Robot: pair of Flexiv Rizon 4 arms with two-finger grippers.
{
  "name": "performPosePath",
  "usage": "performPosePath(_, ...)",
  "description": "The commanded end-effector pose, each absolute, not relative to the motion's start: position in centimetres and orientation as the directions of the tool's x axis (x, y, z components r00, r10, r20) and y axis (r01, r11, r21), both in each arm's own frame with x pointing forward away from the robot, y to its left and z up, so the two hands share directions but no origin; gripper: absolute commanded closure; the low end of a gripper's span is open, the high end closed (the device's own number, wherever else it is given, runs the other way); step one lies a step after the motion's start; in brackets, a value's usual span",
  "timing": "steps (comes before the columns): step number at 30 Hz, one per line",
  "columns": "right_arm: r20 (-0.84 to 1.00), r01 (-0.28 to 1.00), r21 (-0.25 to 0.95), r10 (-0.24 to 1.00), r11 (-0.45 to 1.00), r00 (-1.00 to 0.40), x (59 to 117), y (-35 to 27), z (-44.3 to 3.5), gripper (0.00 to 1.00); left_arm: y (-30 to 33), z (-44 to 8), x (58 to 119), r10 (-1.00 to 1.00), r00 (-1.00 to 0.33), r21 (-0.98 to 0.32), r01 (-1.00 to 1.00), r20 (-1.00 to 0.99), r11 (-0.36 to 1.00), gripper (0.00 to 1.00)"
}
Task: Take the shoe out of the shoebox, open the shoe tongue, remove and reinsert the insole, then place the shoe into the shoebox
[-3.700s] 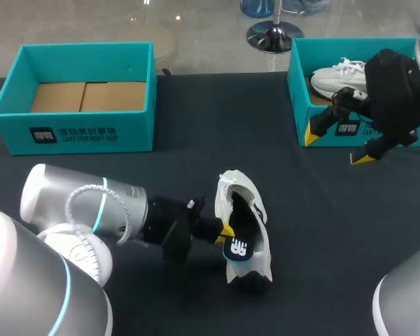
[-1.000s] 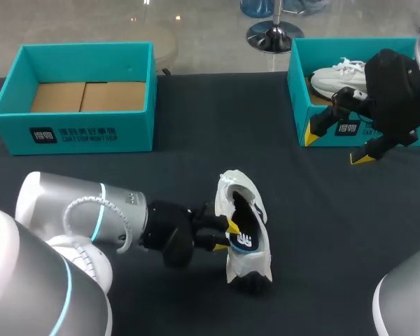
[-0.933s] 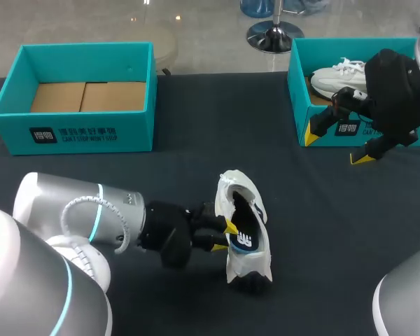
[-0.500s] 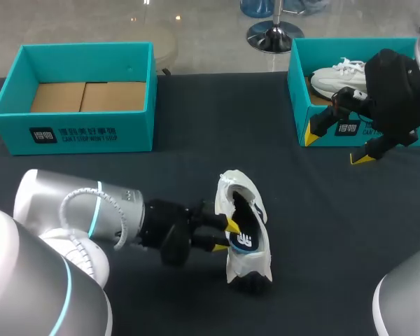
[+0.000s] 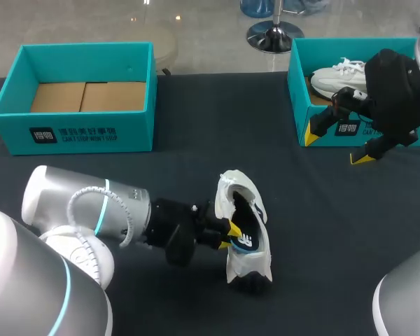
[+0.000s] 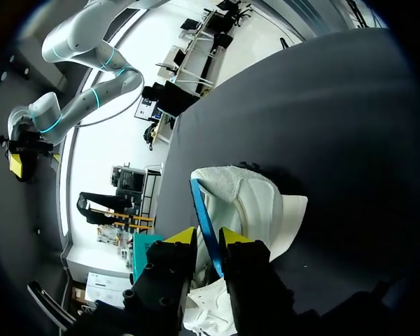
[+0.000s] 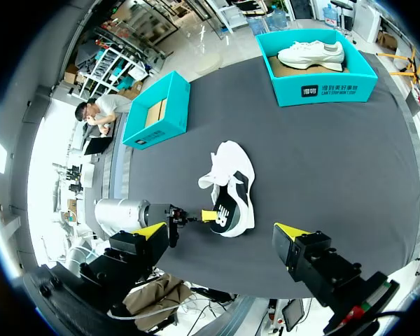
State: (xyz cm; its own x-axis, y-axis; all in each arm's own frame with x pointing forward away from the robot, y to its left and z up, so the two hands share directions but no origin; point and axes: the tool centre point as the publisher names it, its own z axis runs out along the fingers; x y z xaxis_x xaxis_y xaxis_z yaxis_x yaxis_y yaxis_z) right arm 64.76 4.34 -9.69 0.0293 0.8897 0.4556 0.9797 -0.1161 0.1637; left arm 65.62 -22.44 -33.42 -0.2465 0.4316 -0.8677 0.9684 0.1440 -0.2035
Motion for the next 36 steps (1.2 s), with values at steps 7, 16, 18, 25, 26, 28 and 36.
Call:
performPosePath(7, 0.453, 0.981, 0.158, 0.891, -0.113, 0.03, 65.1, 4.5, -9.7, 0.0, -23.4, -34.3, 66.9, 0.452, -0.242, -0.186, 0.969, -0.858, 0.164, 0.81)
performPosePath(16, 0.453, 0.981, 0.158, 0.891, -0.113, 0.03, 65.1, 4.5, -9.7, 0.0, -23.6, -35.0, 68.0, 0.449, -0.259, -0.196, 0.964, -0.855, 0.182, 0.82)
performPosePath(18, 0.453, 0.981, 0.158, 0.891, -0.113, 0.03, 65.1, 4.5, -9.7, 0.0, -23.8, -35.0, 67.8, 0.443, -0.263, -0.207, 0.963, -0.857, 0.172, 0.81)
performPosePath(25, 0.453, 0.981, 0.158, 0.891, -0.113, 0.03, 65.1, 4.5, -9.7, 0.0, -23.7, -34.4, 66.5, 0.444, -0.257, -0.217, 0.966, -0.859, 0.14, 0.64)
performPosePath(26, 0.453, 0.981, 0.158, 0.891, -0.113, 0.03, 65.1, 4.5, -9.7, 0.0, -23.6, -34.4, 66.4, 0.445, -0.257, -0.218, 0.966, -0.858, 0.137, 0.63)
performPosePath(28, 0.453, 0.981, 0.158, 0.891, -0.113, 0.03, 65.1, 4.5, -9.7, 0.0, -23.4, -34.3, 66.1, 0.447, -0.255, -0.218, 0.967, -0.857, 0.134, 0.62)
performPosePath(36, 0.453, 0.981, 0.158, 0.891, -0.113, 0.03, 65.1, 4.5, -9.7, 0.0, -22.2, -34.0, 65.6, 0.446, -0.259, -0.219, 0.966, -0.857, 0.141, 0.68)
